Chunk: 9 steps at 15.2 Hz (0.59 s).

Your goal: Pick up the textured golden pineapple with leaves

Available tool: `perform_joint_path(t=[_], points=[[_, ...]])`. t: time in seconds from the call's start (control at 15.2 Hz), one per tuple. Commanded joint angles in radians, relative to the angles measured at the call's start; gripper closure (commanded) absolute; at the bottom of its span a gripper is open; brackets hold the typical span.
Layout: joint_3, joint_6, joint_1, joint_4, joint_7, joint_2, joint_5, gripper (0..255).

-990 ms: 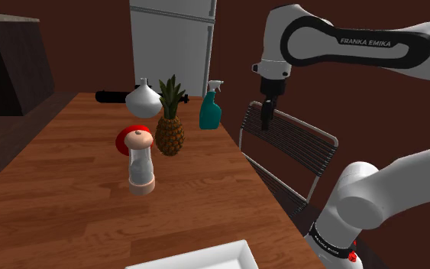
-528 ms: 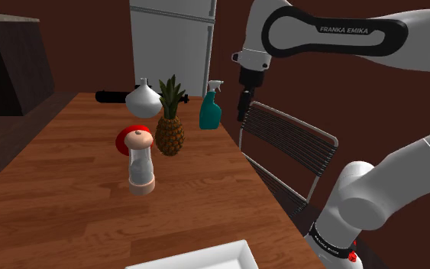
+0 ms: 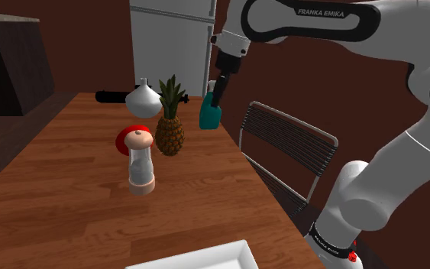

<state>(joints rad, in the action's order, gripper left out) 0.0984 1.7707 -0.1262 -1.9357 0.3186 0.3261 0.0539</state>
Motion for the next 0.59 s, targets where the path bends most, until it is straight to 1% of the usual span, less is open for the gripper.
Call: perform_joint_path(t=[0.0,0.53], points=[[0.01,0.028,-0.014,0.049,0.013,-0.042,0.014,0],[0.039,0.087,-0.056,0.291,0.078,-0.209,0.058,0]])
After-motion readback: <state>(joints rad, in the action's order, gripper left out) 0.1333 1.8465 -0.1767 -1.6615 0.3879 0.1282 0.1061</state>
